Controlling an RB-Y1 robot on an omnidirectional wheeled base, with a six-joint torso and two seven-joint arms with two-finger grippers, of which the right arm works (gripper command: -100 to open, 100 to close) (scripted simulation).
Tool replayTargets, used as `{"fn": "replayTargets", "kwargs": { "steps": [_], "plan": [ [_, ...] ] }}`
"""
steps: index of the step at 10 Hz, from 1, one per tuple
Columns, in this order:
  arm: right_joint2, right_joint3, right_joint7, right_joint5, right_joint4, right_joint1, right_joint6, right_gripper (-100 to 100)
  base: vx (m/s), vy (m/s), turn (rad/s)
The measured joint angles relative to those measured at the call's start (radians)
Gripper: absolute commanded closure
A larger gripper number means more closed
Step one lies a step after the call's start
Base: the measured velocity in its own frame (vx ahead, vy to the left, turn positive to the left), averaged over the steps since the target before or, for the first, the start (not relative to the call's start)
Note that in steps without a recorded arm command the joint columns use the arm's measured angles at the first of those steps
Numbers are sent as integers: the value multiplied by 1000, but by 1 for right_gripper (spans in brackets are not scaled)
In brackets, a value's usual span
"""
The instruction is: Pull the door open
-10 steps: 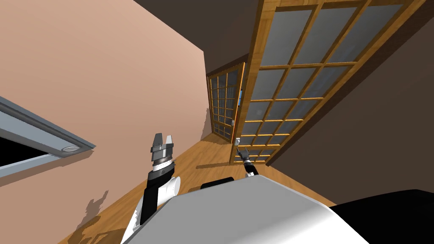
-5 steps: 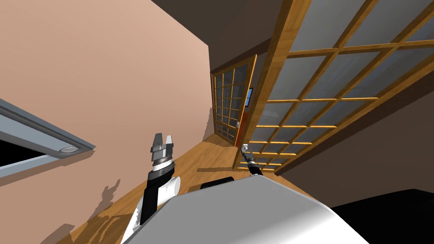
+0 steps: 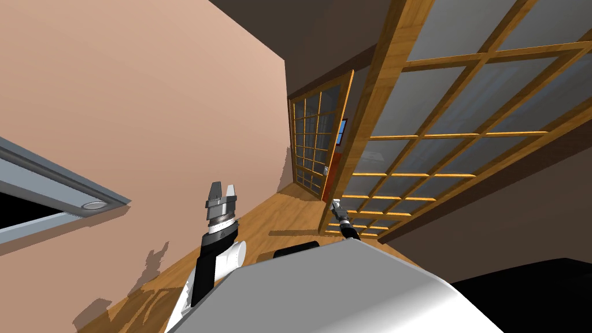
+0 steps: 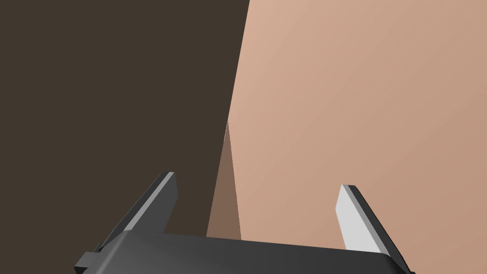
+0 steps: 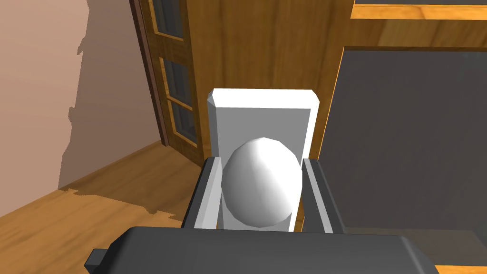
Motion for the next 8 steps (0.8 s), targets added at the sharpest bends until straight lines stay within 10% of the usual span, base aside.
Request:
{"fn": "replayTargets", "kwargs": {
  "steps": [8],
  "plan": [
    [-49, 51, -65, 20, -24, 39, -19, 100, -135, -23, 87]
  ]
}}
